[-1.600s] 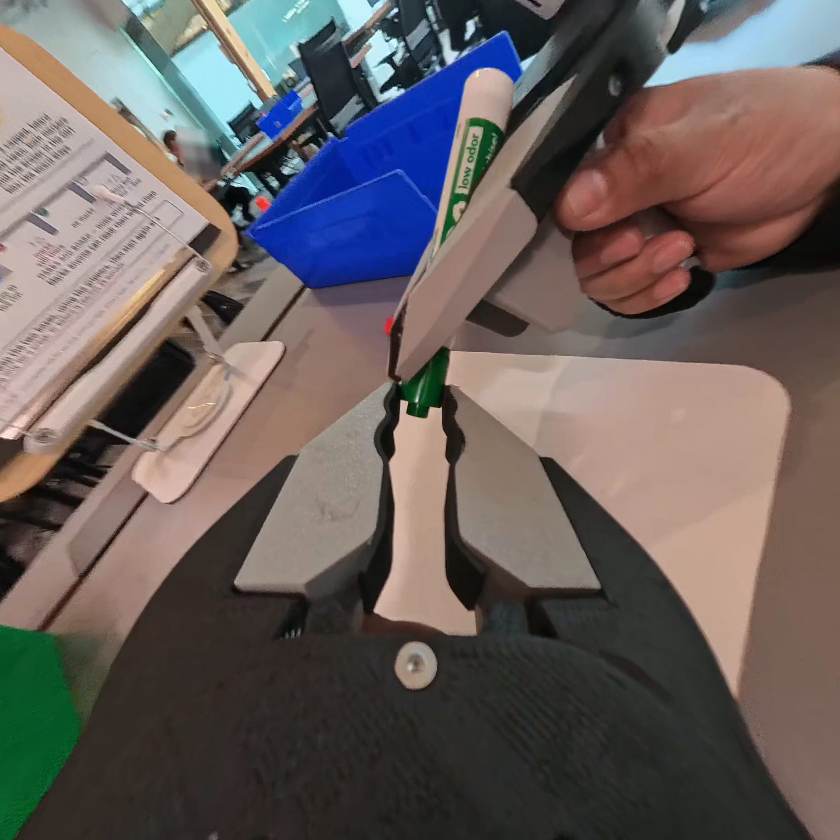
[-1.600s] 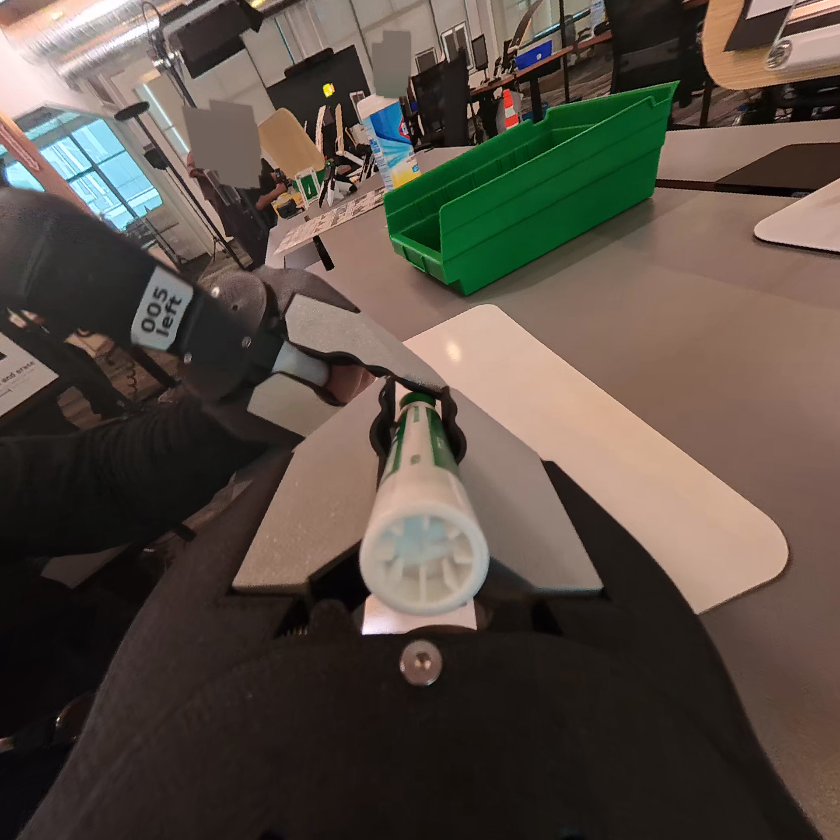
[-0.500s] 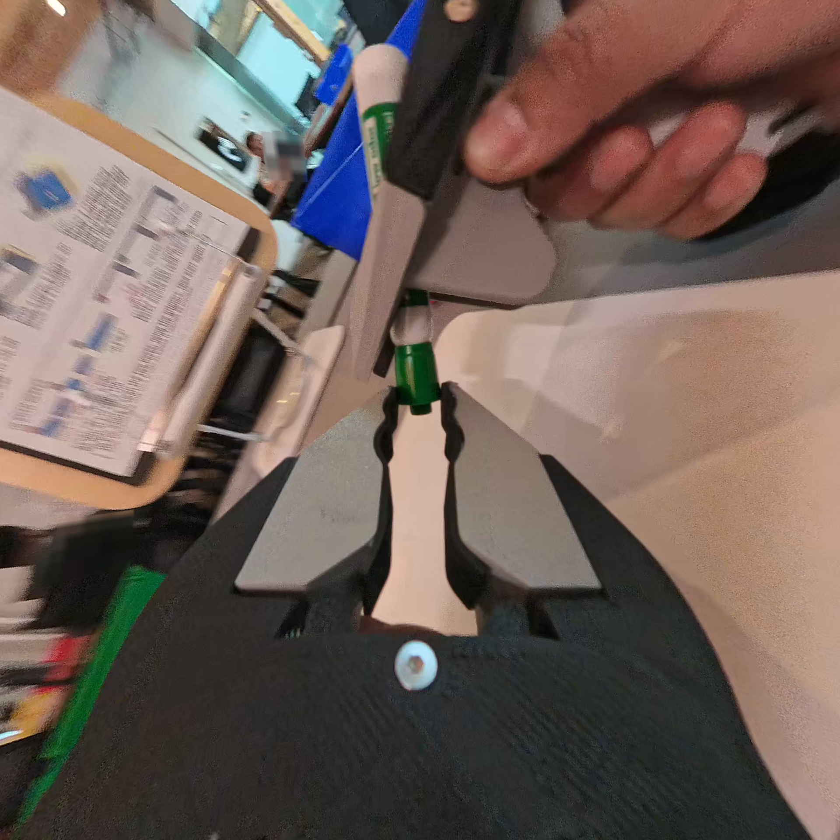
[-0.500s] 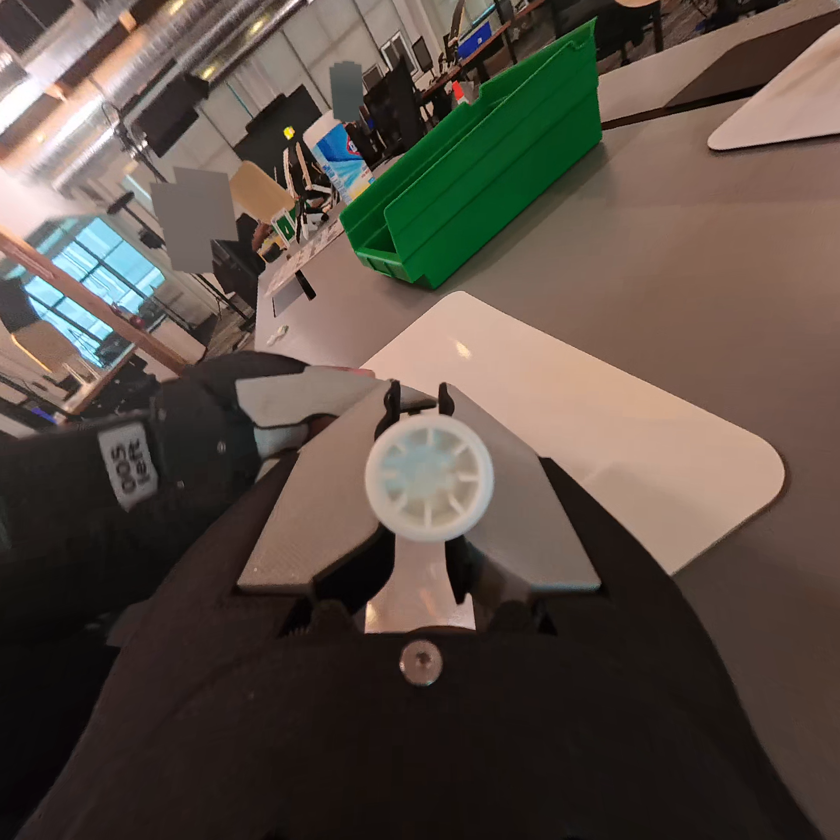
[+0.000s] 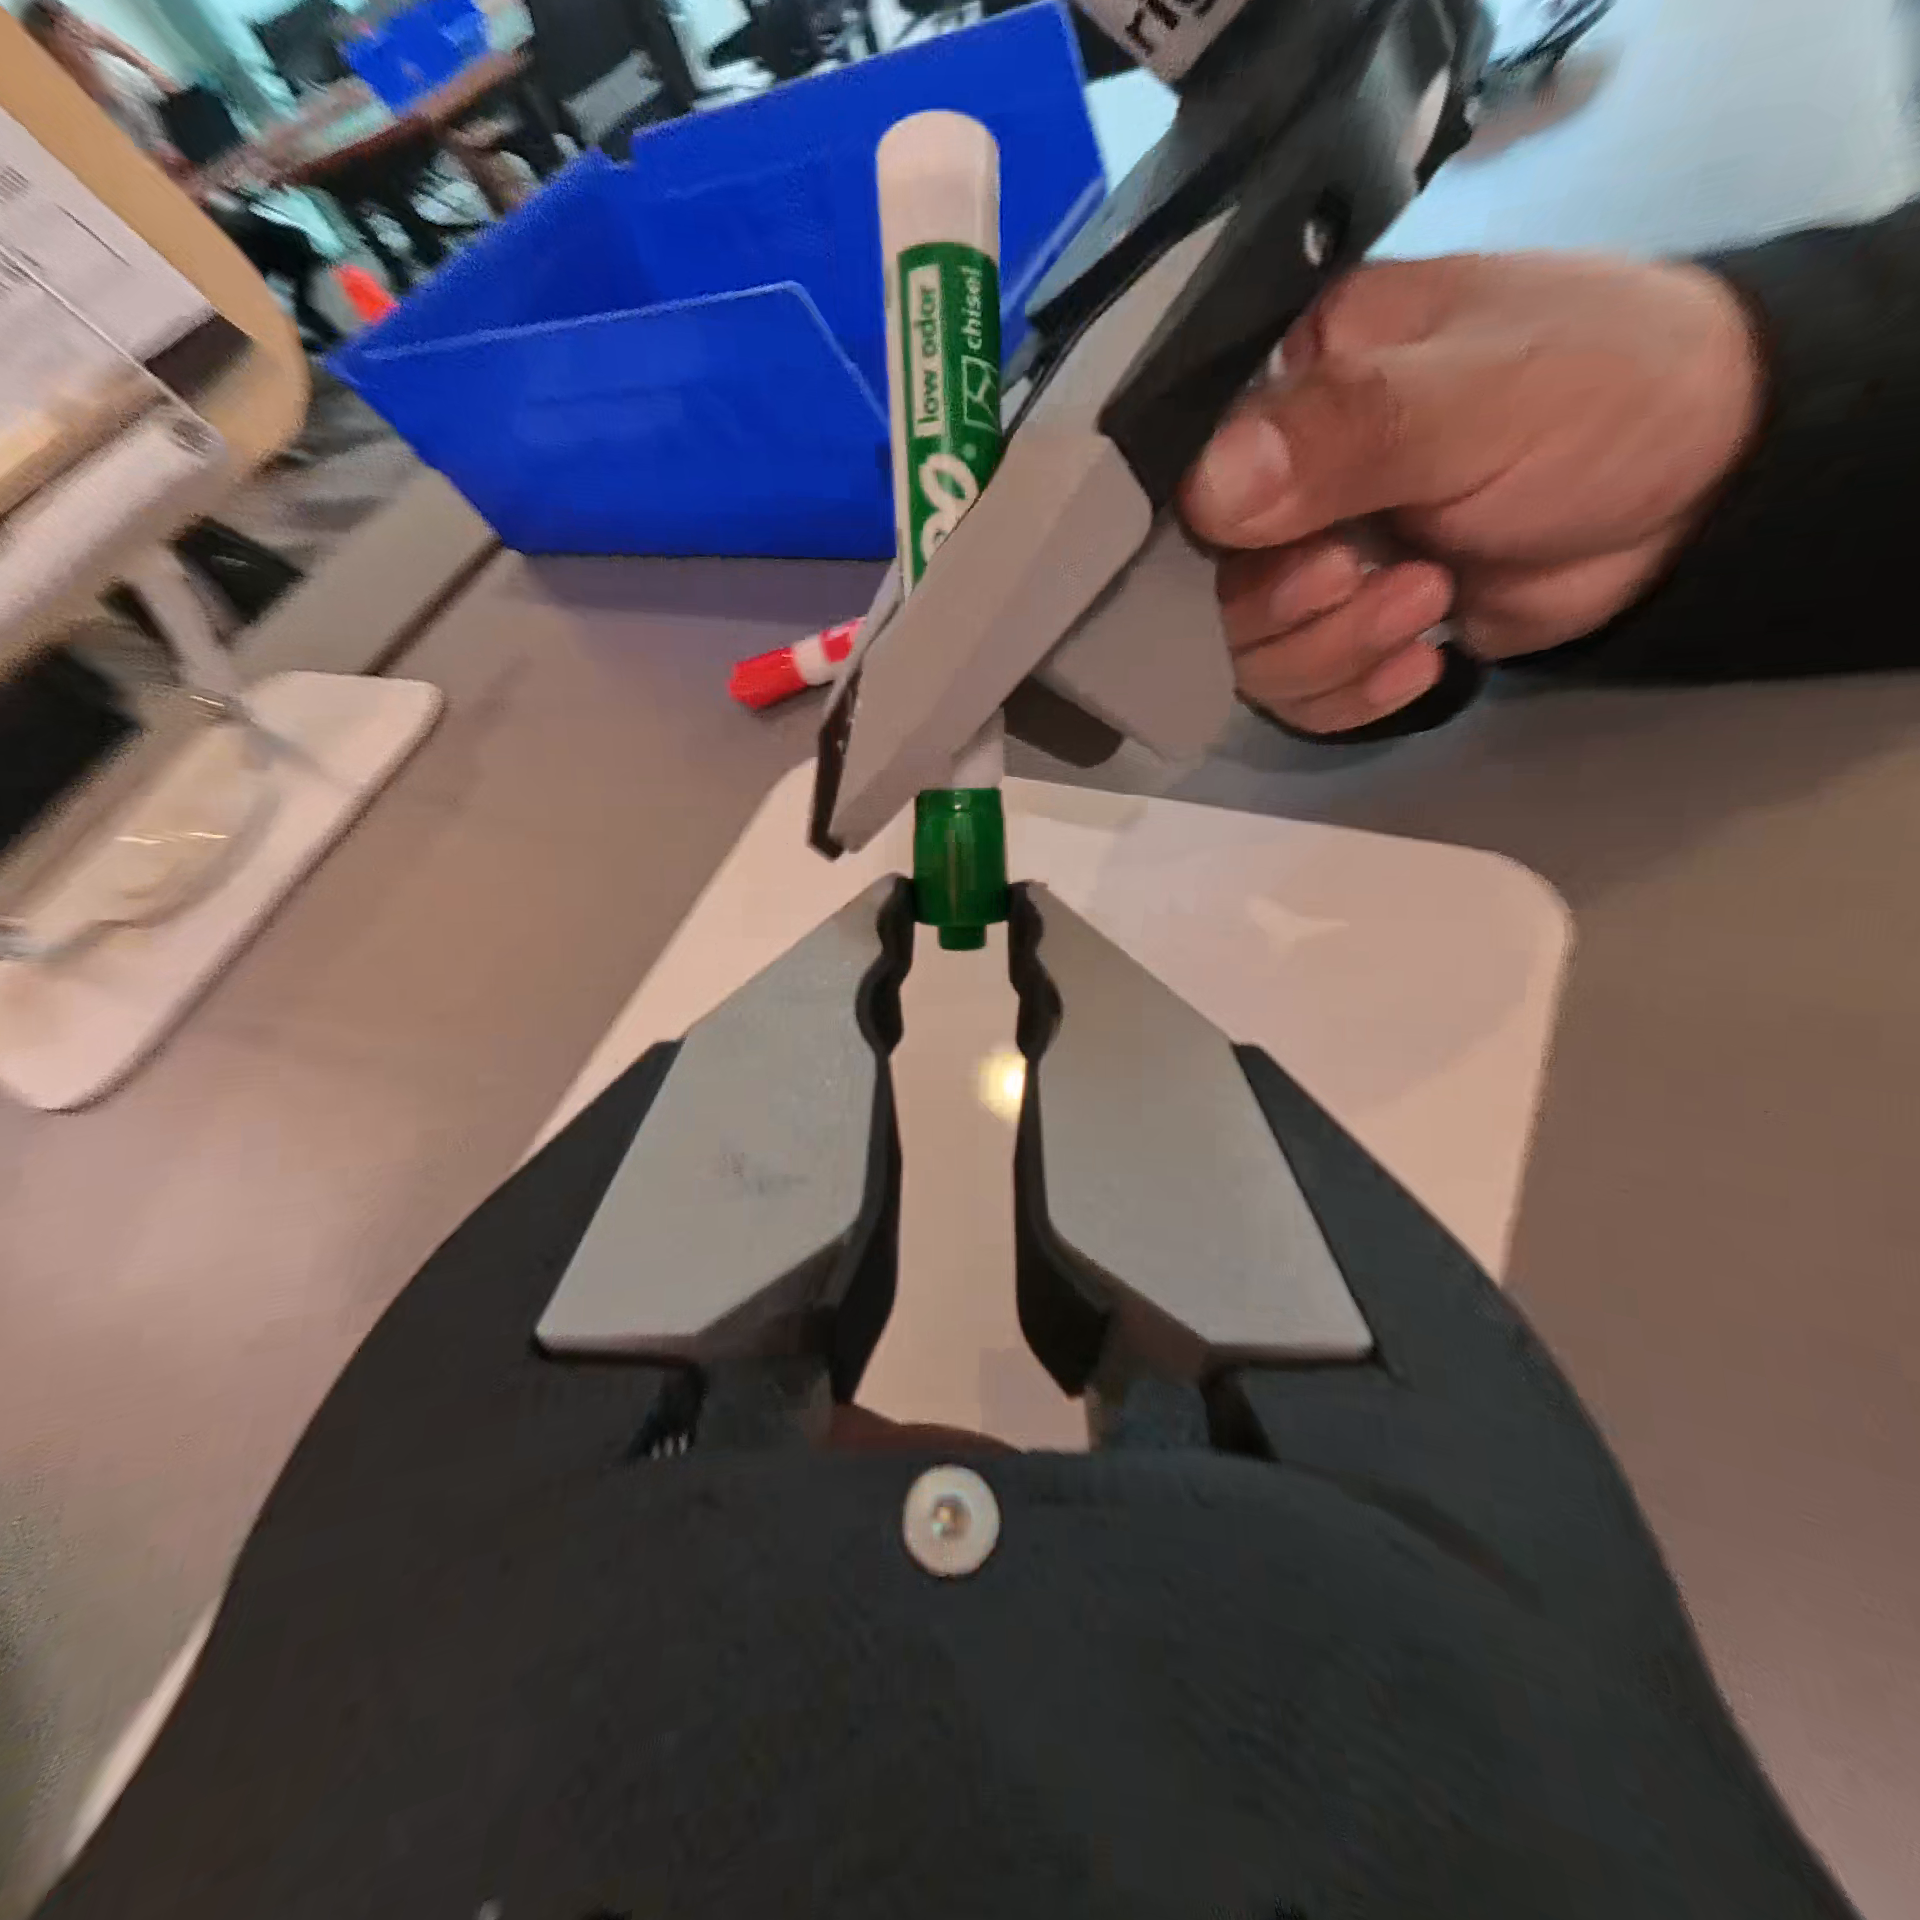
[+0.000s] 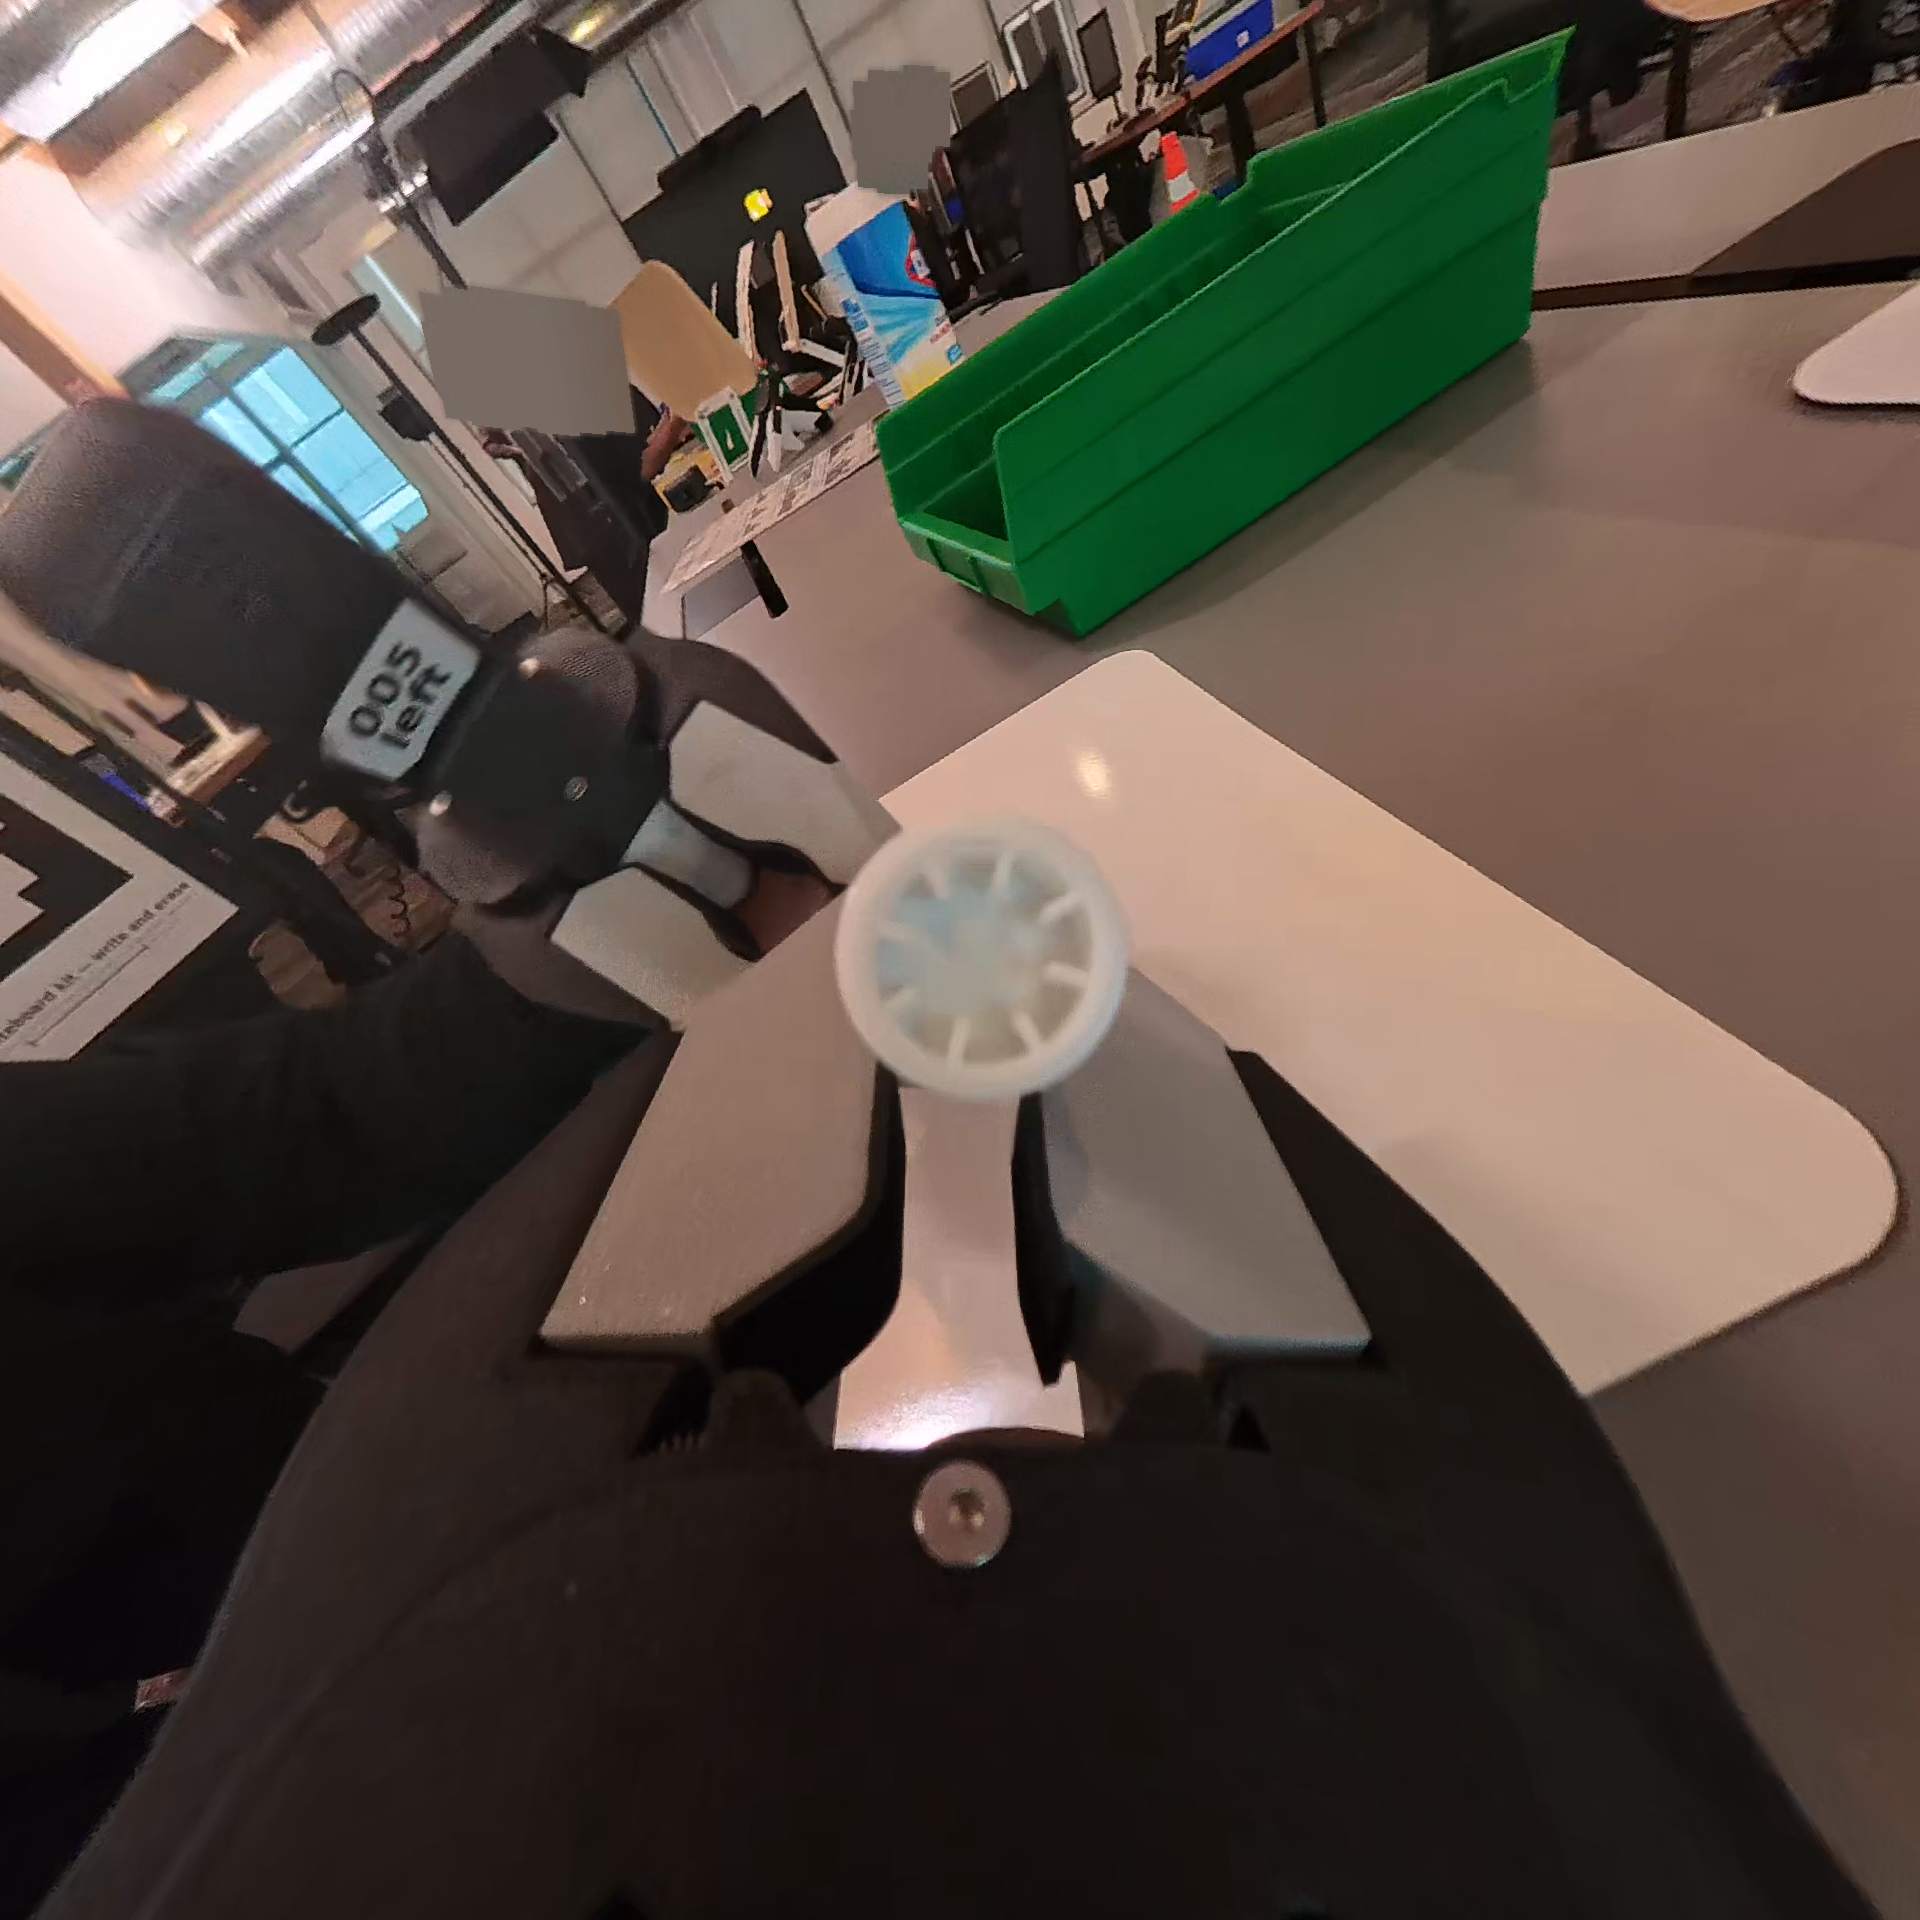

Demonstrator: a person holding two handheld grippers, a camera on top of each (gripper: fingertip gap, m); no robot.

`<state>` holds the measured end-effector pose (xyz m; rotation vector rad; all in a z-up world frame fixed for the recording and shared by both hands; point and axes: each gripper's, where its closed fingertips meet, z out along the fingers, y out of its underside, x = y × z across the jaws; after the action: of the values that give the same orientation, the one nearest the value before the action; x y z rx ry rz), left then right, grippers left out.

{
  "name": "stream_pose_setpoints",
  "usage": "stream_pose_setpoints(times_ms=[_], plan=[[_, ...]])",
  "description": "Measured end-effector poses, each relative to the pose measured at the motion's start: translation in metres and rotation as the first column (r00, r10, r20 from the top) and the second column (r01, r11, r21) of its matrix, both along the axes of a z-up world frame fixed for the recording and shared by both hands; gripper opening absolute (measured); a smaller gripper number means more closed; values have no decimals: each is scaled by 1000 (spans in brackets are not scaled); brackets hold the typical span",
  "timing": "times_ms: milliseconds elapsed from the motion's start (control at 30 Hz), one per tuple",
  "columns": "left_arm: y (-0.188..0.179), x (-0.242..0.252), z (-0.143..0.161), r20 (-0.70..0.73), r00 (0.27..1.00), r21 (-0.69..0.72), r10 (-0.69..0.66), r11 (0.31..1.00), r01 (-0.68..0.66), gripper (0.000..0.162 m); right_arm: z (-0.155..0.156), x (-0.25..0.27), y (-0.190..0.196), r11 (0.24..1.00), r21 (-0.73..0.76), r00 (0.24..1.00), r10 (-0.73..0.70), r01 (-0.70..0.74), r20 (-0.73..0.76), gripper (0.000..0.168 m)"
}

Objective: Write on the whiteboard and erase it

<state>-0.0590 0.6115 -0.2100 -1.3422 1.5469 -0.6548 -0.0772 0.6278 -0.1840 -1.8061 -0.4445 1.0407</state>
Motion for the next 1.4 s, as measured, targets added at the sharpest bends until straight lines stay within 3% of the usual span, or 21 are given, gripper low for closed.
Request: stream_pose_setpoints(times_ms=[100,200,333,433,467,533,967,1100,1200,1233,1333,1400], plan=[[-9,-6,2,34,996,-204,-83,975,88,16,4,-8,-5,999,22,999,38,-38,-10,13],[-8,-10,6,72,992,-302,-99,946,116,17,6,-8,-3,999,25,999,29,-28,-27,13],[-6,-8,9,99,991,-192,-88,976,105,18,10,-7,-4,999,37,998,36,-34,-48,11],[-5,-5,-5,13,998,-141,-69,988,70,35,12,-14,-8,995,88,999,48,-48,7,14],[-7,-4,-7,5,997,-119,-75,990,75,22,9,-17,-9,995,87,998,55,-58,36,14],[-9,-1,-5,19,997,-90,-76,993,78,18,7,-21,-10,994,90,997,60,-64,51,15],[-11,8,-1,46,998,-104,-41,994,45,13,11,-22,-9,990,131,998,57,-61,34,14],[-20,5,-3,38,995,-216,-96,971,102,13,12,-26,-12,987,119,994,110,-109,1,16],[-31,1,-1,63,985,-330,-160,928,172,13,14,-27,-13,987,114,992,120,-116,-27,28],[-29,1,-1,63,986,-332,-157,928,169,13,14,-29,-14,985,110,991,133,-129,-25,15],[-21,2,-6,35,993,-278,-115,953,120,13,8,-26,-7,991,127,997,37,-46,69,15],[-14,4,-4,32,998,-214,-59,975,65,13,9,-20,-1,994,103,999,-27,23,36,15]])
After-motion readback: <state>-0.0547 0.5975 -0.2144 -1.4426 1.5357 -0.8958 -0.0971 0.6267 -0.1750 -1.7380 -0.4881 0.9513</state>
